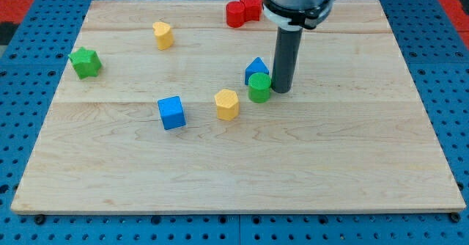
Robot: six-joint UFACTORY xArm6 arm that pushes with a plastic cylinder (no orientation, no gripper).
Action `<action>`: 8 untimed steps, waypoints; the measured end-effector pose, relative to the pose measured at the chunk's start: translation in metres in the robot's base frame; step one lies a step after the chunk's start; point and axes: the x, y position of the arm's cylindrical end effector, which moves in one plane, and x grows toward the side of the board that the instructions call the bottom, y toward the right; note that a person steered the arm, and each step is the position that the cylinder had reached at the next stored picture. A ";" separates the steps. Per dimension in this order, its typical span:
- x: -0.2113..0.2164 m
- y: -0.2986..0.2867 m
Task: Move the green circle above the blue cube
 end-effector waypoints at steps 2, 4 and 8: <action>0.008 -0.040; 0.015 -0.066; -0.025 -0.114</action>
